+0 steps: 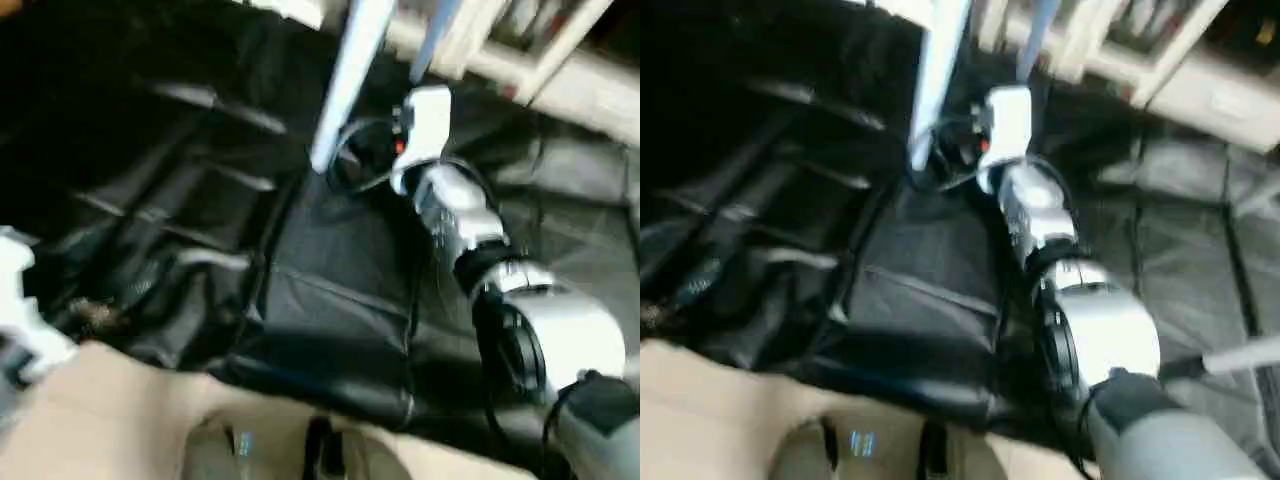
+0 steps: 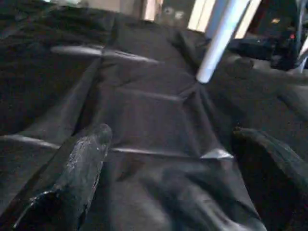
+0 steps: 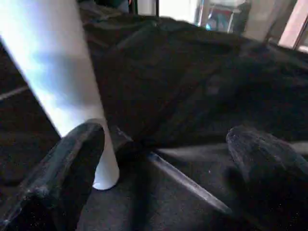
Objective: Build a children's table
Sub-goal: Flip table
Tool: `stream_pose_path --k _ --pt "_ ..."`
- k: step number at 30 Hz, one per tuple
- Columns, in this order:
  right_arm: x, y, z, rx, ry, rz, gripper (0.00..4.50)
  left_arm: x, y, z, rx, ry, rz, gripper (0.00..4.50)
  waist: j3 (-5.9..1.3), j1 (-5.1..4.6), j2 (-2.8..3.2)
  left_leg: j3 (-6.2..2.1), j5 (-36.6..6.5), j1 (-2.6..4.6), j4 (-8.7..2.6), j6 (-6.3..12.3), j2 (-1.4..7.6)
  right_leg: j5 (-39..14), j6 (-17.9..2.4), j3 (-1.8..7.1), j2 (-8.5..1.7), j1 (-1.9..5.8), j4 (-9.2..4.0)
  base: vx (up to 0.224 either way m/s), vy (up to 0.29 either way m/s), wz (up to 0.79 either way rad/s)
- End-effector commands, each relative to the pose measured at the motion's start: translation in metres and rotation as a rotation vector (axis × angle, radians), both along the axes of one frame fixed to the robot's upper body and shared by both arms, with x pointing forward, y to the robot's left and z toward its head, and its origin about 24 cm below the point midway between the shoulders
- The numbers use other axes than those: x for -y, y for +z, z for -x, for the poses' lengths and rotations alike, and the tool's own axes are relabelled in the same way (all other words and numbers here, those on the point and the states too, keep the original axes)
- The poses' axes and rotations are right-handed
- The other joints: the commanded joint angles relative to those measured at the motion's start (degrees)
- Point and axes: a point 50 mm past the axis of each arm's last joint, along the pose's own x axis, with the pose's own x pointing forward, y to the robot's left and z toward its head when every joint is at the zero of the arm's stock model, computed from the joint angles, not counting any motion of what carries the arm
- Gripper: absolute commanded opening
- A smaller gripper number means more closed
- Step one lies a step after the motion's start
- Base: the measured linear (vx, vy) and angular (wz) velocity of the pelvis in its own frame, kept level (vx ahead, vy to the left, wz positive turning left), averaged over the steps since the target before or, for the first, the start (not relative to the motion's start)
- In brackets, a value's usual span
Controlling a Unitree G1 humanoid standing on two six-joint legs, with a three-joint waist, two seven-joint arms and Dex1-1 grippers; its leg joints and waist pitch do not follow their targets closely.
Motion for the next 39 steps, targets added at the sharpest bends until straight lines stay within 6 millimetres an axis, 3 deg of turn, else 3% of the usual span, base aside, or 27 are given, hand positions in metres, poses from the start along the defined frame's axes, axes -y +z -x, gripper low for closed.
stream_pose_path --k 1,4,5,8,9,10,11,12,13,14,15,18,19,20,22,23,24,27,30,32,33,34,35,36,37,38,39 --pt "0.006 0.006 -0.002 0.003 -0.021 -0.019 4.50 0.006 0.005 0.008 -0.005 -0.032 0.000 4.49 -3.78 0.39 2.22 -0.47 8.8 1.51 -3.95 4.59 1.41 13.6 -15.7 2.93 -3.61 3.87 -1.20 0.000 0.000 0.00" --pt "0.003 0.011 -0.003 0.011 0.001 -0.017 4.50 0.010 0.007 0.014 -0.012 -0.054 0.006 4.49 -2.73 0.32 2.06 -0.44 6.9 1.72 -4.19 4.82 1.77 11.0 -15.9 2.98 -3.87 3.73 -1.51 0.000 0.000 0.00" --pt "-0.001 0.016 -0.003 0.020 0.019 -0.016 4.50 0.011 0.007 0.019 -0.019 -0.060 0.009 4.49 -2.51 0.25 1.77 -0.39 6.6 1.89 -4.19 4.86 1.79 10.2 -15.8 2.98 -3.87 3.66 -1.59 0.000 0.000 0.00" --pt "-0.007 0.024 -0.003 0.034 0.062 -0.023 4.50 0.012 0.006 0.023 -0.036 -0.052 0.001 4.49 -2.01 0.10 1.77 -0.51 5.8 2.00 -4.30 4.72 1.92 8.4 -15.6 3.02 -3.99 3.58 -1.69 0.000 0.000 0.00" --pt "-0.012 0.028 -0.002 0.042 0.113 -0.028 4.50 0.012 0.006 0.026 -0.041 -0.049 -0.002 4.49 -1.75 -0.11 0.82 -0.52 5.0 1.88 -4.41 4.84 2.01 6.7 -15.1 3.16 -4.29 3.86 -1.89 0.000 0.000 0.00" --pt "-0.012 0.028 -0.002 0.042 0.113 -0.028 4.50 0.012 0.006 0.026 -0.041 -0.049 -0.002 4.49 -1.64 -0.07 1.11 -0.71 4.6 1.83 -4.56 4.68 2.07 6.0 -14.9 3.19 -4.51 3.94 -1.90 0.000 0.000 0.00" --pt "-0.017 0.030 -0.001 0.046 0.161 -0.020 4.50 0.013 0.007 0.028 -0.048 -0.048 -0.006 4.49 -1.68 -0.11 1.54 -0.55 5.1 2.45 -4.37 4.42 2.07 6.1 -14.8 3.07 -4.35 3.41 -1.84 0.000 0.000 0.00" --pt "-0.022 0.032 0.001 0.055 0.229 0.011 4.50 0.013 0.007 0.032 -0.058 -0.043 -0.008 4.49 -1.66 -0.29 0.95 -0.56 6.0 2.38 -4.34 4.54 2.06 6.7 -14.9 2.99 -4.23 3.50 -1.80 0.000 0.000 0.00" --pt "-0.022 0.032 0.001 0.056 0.235 0.013 4.50 0.013 0.007 0.033 -0.058 -0.042 -0.008 4.49 -1.45 -0.36 0.88 -0.79 6.6 1.98 -4.38 4.36 2.04 7.4 -14.9 3.10 -4.36 3.88 -1.73 0.000 0.000 0.00" --pt "-0.024 0.033 0.001 0.058 0.261 0.023 4.50 0.013 0.007 0.034 -0.061 -0.039 -0.006 4.49 -1.56 -0.52 0.24 -0.70 7.1 2.11 -4.32 4.38 2.09 7.8 -14.9 3.10 -4.37 3.94 -1.80 0.000 0.000 0.00" --pt "-0.030 0.034 0.004 0.063 0.342 0.066 4.50 0.011 0.005 0.039 -0.073 -0.023 -0.010 4.49 -1.50 -0.60 0.37 -0.66 8.4 2.36 -4.16 4.47 1.98 9.6 -14.9 3.14 -4.26 3.74 -1.64 0.000 0.000 0.00" --pt "-0.037 0.031 0.008 0.060 0.433 0.138 4.50 0.010 0.003 0.043 -0.088 -0.016 -0.013 4.49 -1.38 -1.05 -0.18 -0.65 10.0 2.32 -4.10 5.22 1.96 12.8 -15.4 3.27 -4.22 3.99 -1.54 0.000 0.000 0.00" --pt "-0.039 0.028 0.010 0.058 0.463 0.164 4.50 0.011 0.003 0.043 -0.089 -0.015 -0.013 4.49 -1.29 -1.11 -0.17 -0.65 9.8 2.43 -4.14 5.60 2.00 12.5 -15.6 3.31 -4.30 4.00 -1.64 0.000 0.000 0.00" --pt "-0.041 0.025 0.012 0.055 0.507 0.195 4.50 0.011 0.002 0.044 -0.090 -0.015 -0.011 4.49 -1.02 -1.21 -0.62 -0.69 9.3 2.36 -4.27 6.06 2.13 11.6 -15.6 3.40 -4.46 4.09 -1.74 0.000 0.000 0.00" --pt "-0.044 0.015 0.018 0.042 0.620 0.257 4.50 0.013 0.002 0.044 -0.093 -0.016 -0.012 4.49 -1.02 -1.33 -0.36 -0.77 8.5 2.62 -4.34 6.32 2.27 10.1 -15.9 3.39 -4.64 4.04 -1.84 0.000 0.000 0.00" --pt "-0.044 0.011 0.021 0.039 0.670 0.290 4.50 0.013 0.001 0.045 -0.095 -0.016 -0.013 4.49 -1.14 -1.47 -0.76 -0.73 8.7 2.77 -4.31 6.55 2.35 10.0 -16.1 3.31 -4.66 4.03 -1.90 0.000 0.000 0.00" --pt "-0.044 0.010 0.021 0.039 0.678 0.296 4.50 0.013 0.001 0.045 -0.095 -0.016 -0.013 4.49 -0.98 -1.43 -0.66 -0.84 9.5 2.78 -4.30 6.73 2.39 10.3 -16.4 3.34 -4.73 4.03 -1.85 0.000 0.000 0.00" --pt "-0.041 0.004 0.026 0.053 0.746 0.312 4.50 0.011 0.000 0.044 -0.098 -0.009 -0.013 4.49 -1.42 -1.54 -0.67 -0.75 12.4 3.29 -3.96 7.72 2.47 12.7 -17.9 3.18 -4.51 3.80 -1.59 0.000 0.000 0.00" --pt "-0.035 0.017 0.019 0.142 0.599 0.204 4.50 0.010 -0.002 0.031 -0.065 -0.013 -0.006 4.49 -2.46 -1.68 -0.44 -0.55 12.9 4.09 -3.86 8.16 2.47 10.6 -18.5 2.96 -4.53 3.67 -1.55 0.000 0.000 0.00" --pt "-0.032 0.021 0.017 0.159 0.545 0.177 4.50 0.010 -0.003 0.026 -0.052 -0.011 0.003 4.49 -2.28 -1.70 -0.55 -0.49 10.7 3.99 -4.11 7.23 2.55 7.3 -18.1 2.93 -4.74 3.65 -1.78 0.000 0.000 0.00" --pt "-0.023 0.029 0.012 0.180 0.455 0.095 4.50 0.012 -0.004 0.020 -0.028 -0.011 0.040 4.49 -3.00 -1.94 -0.66 -0.34 10.0 4.36 -4.21 6.56 2.59 6.3 -17.8 2.86 -4.71 3.78 -1.80 0.000 0.000 0.00" --pt "-0.014 0.035 0.009 0.199 0.399 0.024 4.50 0.015 -0.006 0.015 -0.015 -0.012 0.074 4.49 -2.96 -1.90 -0.64 -0.23 9.1 4.36 -4.10 5.69 2.48 6.0 -17.7 2.90 -4.71 3.63 -1.62 0.000 0.000 0.00" --pt "-0.005 0.038 0.009 0.228 0.370 -0.014 4.50 0.019 -0.010 0.010 -0.014 -0.020 0.100 4.49 -4.00 -2.32 -1.46 -0.09 9.0 4.32 -4.12 5.00 2.50 6.3 -17.3 2.91 -4.76 4.17 -1.49 0.000 0.000 0.00" --pt "0.004 0.038 0.009 0.246 0.345 -0.063 4.50 0.024 -0.015 0.005 -0.013 -0.032 0.127 4.49 -3.91 -2.14 -1.33 -0.07 9.1 4.31 -3.97 4.76 2.44 6.8 -17.2 3.00 -4.80 4.02 -1.34 0.000 0.000 0.00" --pt "0.008 0.035 0.010 0.254 0.346 -0.081 4.50 0.027 -0.019 0.002 -0.014 -0.041 0.143 4.49 -5.53 -2.56 -0.84 0.07 10.0 4.54 -3.66 4.36 2.35 8.1 -17.3 2.82 -4.62 4.27 -1.01 0.000 0.000 0.00" --pt "0.010 0.034 0.010 0.258 0.349 -0.087 4.50 0.029 -0.020 0.001 -0.015 -0.046 0.151 4.49 -5.38 -2.48 -1.20 -0.08 10.4 4.08 -3.56 4.62 2.28 8.6 -17.1 2.89 -4.67 4.50 -0.92 0.000 0.000 0.00" --pt "0.018 0.025 0.015 0.282 0.378 -0.110 4.50 0.037 -0.029 -0.007 -0.019 -0.067 0.186 4.49 -6.52 -2.47 -0.16 -0.13 11.2 4.03 -3.37 4.60 2.24 9.6 -17.1 2.97 -4.80 4.90 -0.57 0.000 0.000 0.00"
